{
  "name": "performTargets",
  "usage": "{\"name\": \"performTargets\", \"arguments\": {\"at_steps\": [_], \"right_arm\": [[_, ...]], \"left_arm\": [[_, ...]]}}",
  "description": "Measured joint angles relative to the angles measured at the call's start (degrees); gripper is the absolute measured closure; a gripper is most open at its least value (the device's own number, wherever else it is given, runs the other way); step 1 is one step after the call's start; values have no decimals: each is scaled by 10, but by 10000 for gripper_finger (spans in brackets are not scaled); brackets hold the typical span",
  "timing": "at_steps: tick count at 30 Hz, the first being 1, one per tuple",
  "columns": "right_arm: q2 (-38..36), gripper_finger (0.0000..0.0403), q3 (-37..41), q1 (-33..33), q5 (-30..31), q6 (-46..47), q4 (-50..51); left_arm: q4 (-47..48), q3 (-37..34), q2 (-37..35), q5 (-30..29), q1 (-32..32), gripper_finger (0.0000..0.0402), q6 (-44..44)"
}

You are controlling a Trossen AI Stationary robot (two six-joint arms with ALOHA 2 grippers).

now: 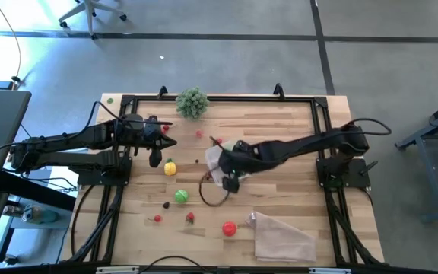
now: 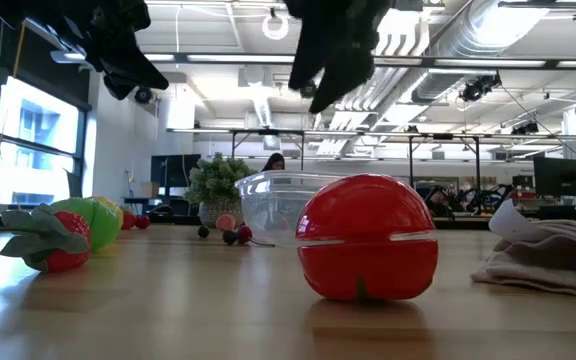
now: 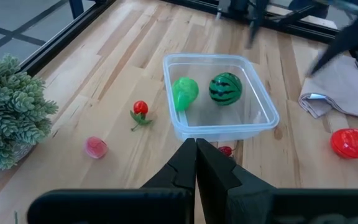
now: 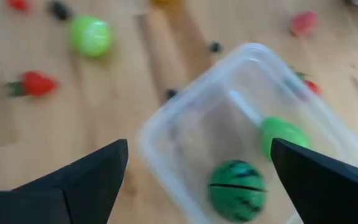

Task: Pick and placing Produce into tupperware
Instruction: Put the red tomato into the transparent bin

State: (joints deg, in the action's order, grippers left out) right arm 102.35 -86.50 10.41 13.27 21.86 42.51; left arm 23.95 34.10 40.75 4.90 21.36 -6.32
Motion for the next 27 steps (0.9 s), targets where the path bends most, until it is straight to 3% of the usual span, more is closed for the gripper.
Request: {"name": "performTargets", "arguments": {"at_steps": [14, 23, 27], "right_arm": [[1, 16, 9, 193, 62, -65, -50], [19, 16, 9, 218, -8, -28, -56], [37, 16, 9, 219, 2, -13, -72]], "left_arm": [[1, 0, 0, 0, 0, 401, 0], [1, 0, 0, 0, 0, 401, 0], [1, 0, 0, 0, 0, 401, 0]]}}
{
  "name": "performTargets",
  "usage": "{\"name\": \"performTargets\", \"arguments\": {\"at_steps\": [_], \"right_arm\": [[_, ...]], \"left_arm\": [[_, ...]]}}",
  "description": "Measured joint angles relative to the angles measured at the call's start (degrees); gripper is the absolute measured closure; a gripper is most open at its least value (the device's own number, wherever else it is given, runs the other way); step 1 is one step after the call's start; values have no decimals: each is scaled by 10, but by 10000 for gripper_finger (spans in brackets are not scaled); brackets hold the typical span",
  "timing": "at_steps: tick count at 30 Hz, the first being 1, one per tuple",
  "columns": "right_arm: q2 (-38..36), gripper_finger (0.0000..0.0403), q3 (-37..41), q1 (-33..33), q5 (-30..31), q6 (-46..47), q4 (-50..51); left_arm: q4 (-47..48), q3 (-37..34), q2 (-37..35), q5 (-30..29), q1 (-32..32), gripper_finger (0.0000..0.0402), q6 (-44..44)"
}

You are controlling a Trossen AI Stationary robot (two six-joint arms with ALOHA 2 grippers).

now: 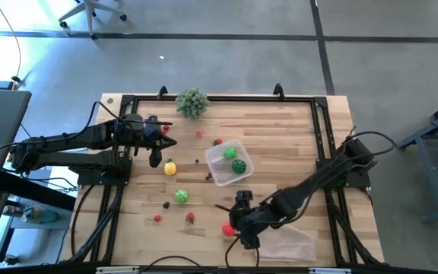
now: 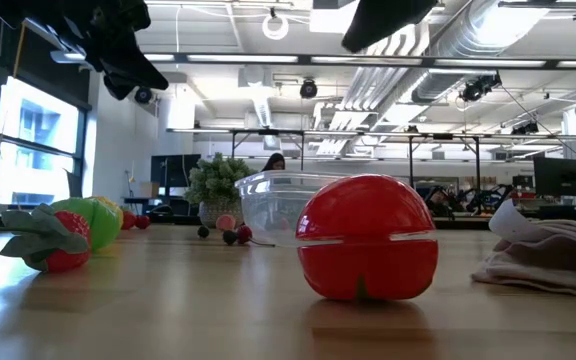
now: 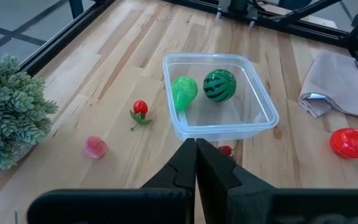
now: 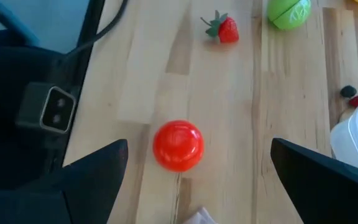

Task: Pick and placing Produce into tupperware
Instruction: Put the red tomato into the transparent bin

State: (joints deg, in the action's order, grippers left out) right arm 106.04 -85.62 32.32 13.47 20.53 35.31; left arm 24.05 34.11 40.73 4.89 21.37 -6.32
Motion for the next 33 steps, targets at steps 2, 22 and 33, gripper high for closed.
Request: {"name": "performTargets", "arguments": {"at_steps": [2, 22, 33], "right_arm": [[10, 16, 0, 2, 4, -2, -12], [99, 16, 0, 3, -54, -1, -19], [133, 16, 0, -19, -71, -15, -50]], "left_arm": [[0, 0, 0, 0, 0, 401, 0], [1, 0, 0, 0, 0, 401, 0], [1, 0, 0, 0, 0, 401, 0]]}}
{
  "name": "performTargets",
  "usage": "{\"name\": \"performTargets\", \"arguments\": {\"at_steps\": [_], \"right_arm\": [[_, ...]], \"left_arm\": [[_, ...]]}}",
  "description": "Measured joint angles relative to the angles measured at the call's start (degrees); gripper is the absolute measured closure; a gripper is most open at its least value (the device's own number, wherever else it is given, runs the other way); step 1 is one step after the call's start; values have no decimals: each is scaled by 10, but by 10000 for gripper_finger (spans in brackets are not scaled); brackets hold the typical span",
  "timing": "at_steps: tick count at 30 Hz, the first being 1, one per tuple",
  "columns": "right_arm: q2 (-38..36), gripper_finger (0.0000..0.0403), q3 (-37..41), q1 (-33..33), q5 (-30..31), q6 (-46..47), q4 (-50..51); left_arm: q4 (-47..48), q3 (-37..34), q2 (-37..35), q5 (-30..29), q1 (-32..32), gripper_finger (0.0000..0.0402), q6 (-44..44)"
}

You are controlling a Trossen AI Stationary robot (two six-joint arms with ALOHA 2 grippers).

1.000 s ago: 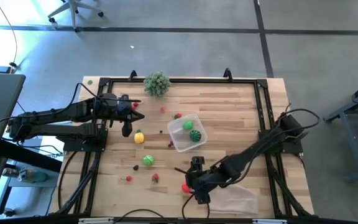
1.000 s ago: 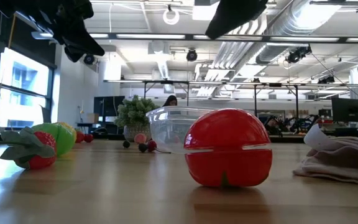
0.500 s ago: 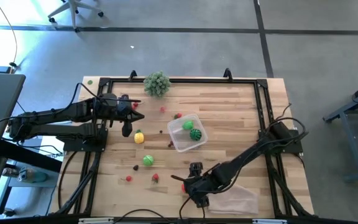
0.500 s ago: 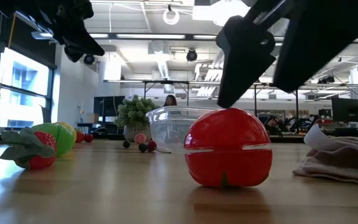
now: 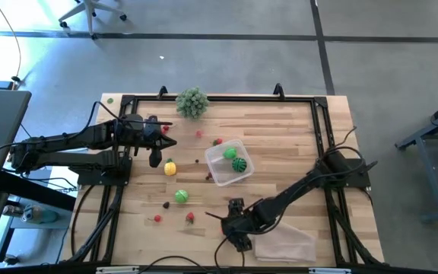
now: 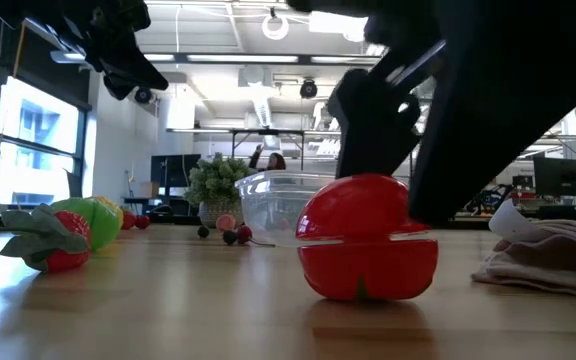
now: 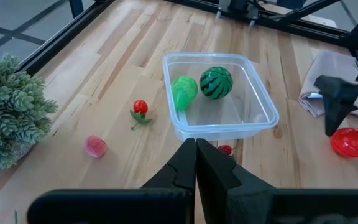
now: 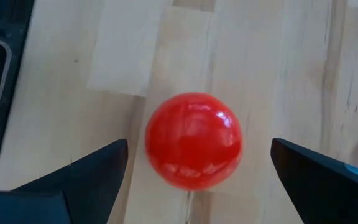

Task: Pick and placing Produce into tupperware
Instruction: Put the red tomato into the transparent bin

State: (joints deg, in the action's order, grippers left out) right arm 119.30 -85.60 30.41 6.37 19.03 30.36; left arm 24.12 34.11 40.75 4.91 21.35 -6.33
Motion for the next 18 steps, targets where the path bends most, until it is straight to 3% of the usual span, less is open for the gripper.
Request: {"name": "performTargets", "arguments": {"at_steps": [18], "right_arm": [[4, 16, 0, -8, -10, -11, -11]], "left_arm": [[0, 0, 0, 0, 0, 401, 0]]}}
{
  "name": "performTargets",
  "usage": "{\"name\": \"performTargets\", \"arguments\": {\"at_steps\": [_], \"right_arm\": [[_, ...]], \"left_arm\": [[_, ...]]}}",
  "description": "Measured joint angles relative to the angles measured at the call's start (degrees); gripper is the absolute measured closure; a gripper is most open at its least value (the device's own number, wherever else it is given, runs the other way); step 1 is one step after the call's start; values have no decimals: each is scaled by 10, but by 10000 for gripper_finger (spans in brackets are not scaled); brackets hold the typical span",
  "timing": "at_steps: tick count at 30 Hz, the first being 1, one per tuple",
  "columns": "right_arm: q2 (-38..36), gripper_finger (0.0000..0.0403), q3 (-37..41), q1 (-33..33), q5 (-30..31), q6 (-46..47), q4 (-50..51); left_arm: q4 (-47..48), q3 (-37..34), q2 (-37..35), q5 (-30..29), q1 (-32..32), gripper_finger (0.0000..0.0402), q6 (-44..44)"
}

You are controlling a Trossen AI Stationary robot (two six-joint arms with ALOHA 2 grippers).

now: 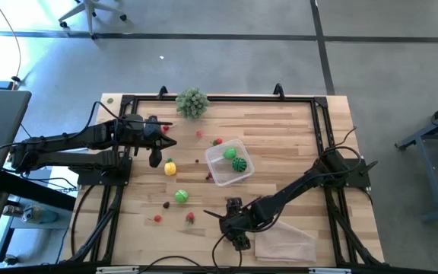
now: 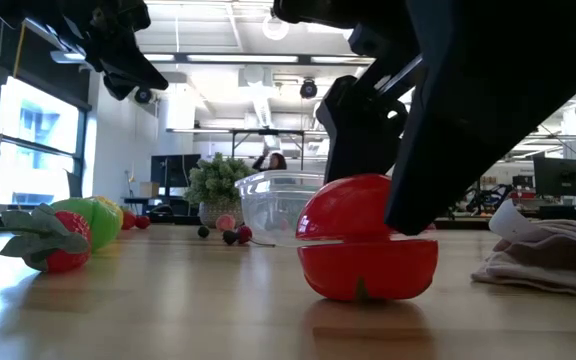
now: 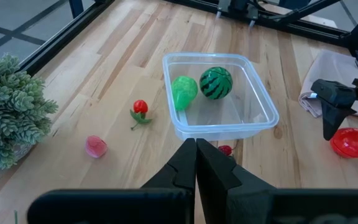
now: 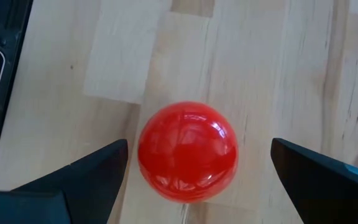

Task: Pick and placing Produce into tupperware
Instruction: Put the red tomato into the transparent bin

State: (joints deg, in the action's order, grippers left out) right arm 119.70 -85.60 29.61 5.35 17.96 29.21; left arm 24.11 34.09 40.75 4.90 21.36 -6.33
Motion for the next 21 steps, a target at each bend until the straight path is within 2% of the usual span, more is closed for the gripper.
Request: {"name": "performTargets", "arguments": {"at_steps": [15, 21], "right_arm": [[16, 17, 0, 0, -16, 4, -8], [16, 53, 0, -1, -15, -1, -10]], "left_arm": [[0, 0, 0, 0, 0, 401, 0], [0, 0, 0, 0, 0, 401, 0]]}}
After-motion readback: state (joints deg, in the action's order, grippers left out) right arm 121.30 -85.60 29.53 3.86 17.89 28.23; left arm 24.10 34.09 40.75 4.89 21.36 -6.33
